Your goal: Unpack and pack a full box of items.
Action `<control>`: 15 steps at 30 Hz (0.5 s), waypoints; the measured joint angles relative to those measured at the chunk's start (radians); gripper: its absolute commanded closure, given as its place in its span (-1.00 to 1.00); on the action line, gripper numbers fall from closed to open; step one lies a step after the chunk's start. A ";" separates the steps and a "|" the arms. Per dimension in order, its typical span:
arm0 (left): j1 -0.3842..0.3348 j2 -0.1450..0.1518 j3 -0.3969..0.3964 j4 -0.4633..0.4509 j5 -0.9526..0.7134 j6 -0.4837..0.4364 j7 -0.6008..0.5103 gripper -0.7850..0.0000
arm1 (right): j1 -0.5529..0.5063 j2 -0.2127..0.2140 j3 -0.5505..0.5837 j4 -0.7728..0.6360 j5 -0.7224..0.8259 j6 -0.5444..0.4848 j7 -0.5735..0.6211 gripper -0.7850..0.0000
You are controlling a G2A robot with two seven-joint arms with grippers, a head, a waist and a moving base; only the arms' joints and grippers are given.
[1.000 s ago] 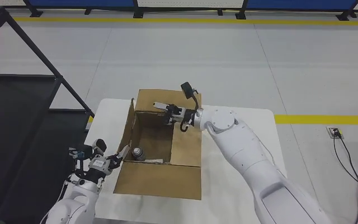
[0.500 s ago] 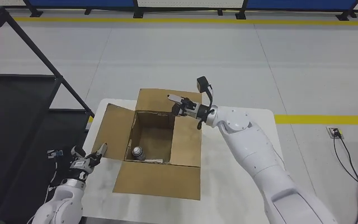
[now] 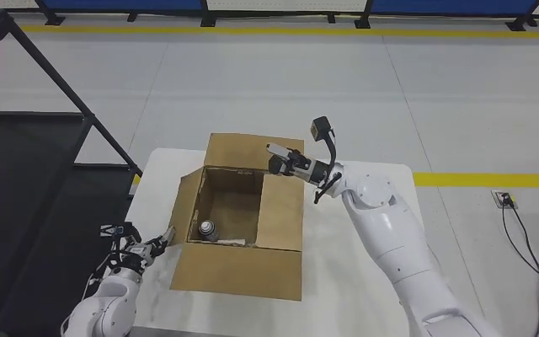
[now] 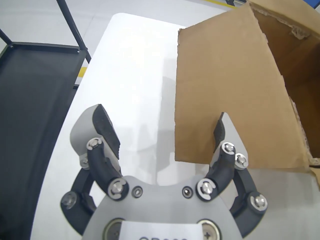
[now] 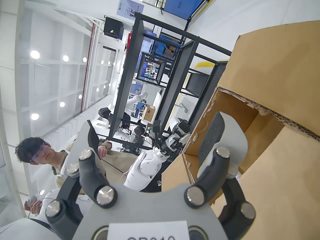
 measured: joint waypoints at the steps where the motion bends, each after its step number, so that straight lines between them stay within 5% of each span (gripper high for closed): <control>1: 0.001 0.000 0.001 0.002 0.006 -0.006 -0.001 -1.00 | -0.008 0.003 0.004 -0.015 -0.003 0.006 0.000 -1.00; 8: 0.007 -0.002 -0.017 -0.010 -0.009 0.007 0.038 -1.00 | -0.044 0.016 0.019 -0.074 -0.007 0.042 -0.007 -1.00; 15: 0.089 -0.005 -0.099 -0.191 -0.038 0.074 0.161 -1.00 | -0.068 0.028 0.040 -0.106 -0.007 0.047 -0.021 -1.00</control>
